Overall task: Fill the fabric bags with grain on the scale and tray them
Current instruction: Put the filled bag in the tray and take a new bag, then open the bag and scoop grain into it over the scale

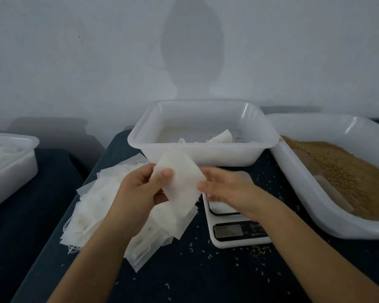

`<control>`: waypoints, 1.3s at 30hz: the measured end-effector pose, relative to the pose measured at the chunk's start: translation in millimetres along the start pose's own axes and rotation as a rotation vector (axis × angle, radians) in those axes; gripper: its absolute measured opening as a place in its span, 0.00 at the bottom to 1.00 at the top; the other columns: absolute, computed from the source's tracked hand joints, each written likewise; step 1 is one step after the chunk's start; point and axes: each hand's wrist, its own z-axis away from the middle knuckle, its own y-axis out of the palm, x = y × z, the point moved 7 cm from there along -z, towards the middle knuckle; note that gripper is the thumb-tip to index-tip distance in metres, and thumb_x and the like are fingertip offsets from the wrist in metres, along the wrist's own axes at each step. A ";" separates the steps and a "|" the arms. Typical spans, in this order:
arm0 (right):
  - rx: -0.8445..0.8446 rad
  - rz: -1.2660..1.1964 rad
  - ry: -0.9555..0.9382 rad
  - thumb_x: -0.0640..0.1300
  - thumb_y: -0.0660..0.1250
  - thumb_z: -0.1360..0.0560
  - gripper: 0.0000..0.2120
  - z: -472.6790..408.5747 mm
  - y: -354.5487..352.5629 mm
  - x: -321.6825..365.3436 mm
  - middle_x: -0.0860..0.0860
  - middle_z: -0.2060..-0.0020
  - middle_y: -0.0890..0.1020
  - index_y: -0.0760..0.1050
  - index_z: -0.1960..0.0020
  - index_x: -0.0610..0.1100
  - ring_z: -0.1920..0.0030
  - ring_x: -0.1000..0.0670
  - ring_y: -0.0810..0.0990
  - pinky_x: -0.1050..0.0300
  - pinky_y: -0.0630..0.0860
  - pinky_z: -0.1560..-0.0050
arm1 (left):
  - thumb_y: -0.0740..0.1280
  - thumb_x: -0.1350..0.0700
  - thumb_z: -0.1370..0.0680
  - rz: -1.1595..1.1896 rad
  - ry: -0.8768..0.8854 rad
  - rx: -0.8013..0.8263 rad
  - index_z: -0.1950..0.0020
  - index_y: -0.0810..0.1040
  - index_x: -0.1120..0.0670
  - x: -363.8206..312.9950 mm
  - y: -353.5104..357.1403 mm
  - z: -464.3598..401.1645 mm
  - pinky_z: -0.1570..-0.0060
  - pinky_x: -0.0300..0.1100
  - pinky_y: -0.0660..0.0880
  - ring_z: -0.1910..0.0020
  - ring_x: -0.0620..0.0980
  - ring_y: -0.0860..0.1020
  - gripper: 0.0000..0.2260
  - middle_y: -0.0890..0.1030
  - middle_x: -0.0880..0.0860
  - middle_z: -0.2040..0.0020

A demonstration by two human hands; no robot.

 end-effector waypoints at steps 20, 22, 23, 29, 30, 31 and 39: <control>-0.278 -0.147 -0.121 0.55 0.76 0.40 0.16 36.0 -14.3 -11.9 0.46 0.67 0.80 0.80 0.62 0.43 0.63 0.48 0.77 0.53 0.75 0.56 | 0.71 0.47 0.31 -0.575 0.271 0.090 0.50 0.78 0.43 12.0 75.2 30.9 0.55 0.41 0.78 0.56 0.43 0.80 0.11 0.82 0.43 0.57; -0.281 -0.054 -0.143 0.47 0.73 0.30 0.07 39.7 -20.4 -7.0 0.47 0.66 0.82 0.83 0.60 0.43 0.63 0.52 0.78 0.58 0.76 0.57 | 0.70 0.53 0.28 -0.471 0.255 0.134 0.49 0.80 0.43 11.9 78.6 29.1 0.55 0.39 0.78 0.55 0.45 0.81 0.09 0.83 0.45 0.56; -0.284 0.024 -0.159 0.44 0.71 0.27 0.04 41.9 -23.8 -3.9 0.50 0.67 0.82 0.83 0.59 0.45 0.65 0.56 0.79 0.64 0.76 0.59 | 0.69 0.57 0.26 -0.379 0.236 0.155 0.47 0.79 0.43 12.6 79.9 28.7 0.55 0.38 0.78 0.55 0.45 0.81 0.11 0.83 0.46 0.56; -0.333 0.486 -0.199 0.46 0.69 0.25 0.05 48.4 -37.1 9.9 0.62 0.70 0.81 0.82 0.59 0.54 0.66 0.64 0.78 0.73 0.71 0.62 | 0.64 0.63 0.24 -0.518 0.319 0.055 0.45 0.66 0.34 10.7 87.0 26.2 0.62 0.35 0.77 0.59 0.43 0.80 0.23 0.76 0.38 0.48; -0.338 0.523 -0.184 0.48 0.69 0.24 0.04 48.3 -39.4 9.7 0.63 0.70 0.80 0.82 0.56 0.53 0.65 0.66 0.78 0.73 0.70 0.62 | 0.63 0.64 0.24 -0.590 0.407 0.052 0.47 0.66 0.35 5.3 89.0 27.3 0.62 0.36 0.76 0.58 0.43 0.79 0.22 0.75 0.38 0.46; -0.349 0.563 -0.168 0.48 0.68 0.24 0.04 48.9 -42.7 10.2 0.63 0.69 0.80 0.82 0.53 0.53 0.64 0.67 0.78 0.73 0.69 0.62 | 0.62 0.65 0.25 -0.679 0.523 0.061 0.49 0.68 0.38 -0.9 92.0 29.0 0.62 0.35 0.75 0.57 0.43 0.77 0.20 0.73 0.40 0.44; -0.370 0.653 -0.057 0.44 0.66 0.26 0.04 49.1 -66.0 19.2 0.54 0.64 0.83 0.79 0.59 0.49 0.61 0.57 0.82 0.58 0.78 0.57 | 0.69 0.53 0.27 -1.266 0.873 0.310 0.55 0.82 0.57 -3.1 114.8 23.5 0.65 0.43 0.79 0.59 0.50 0.80 0.08 0.79 0.54 0.46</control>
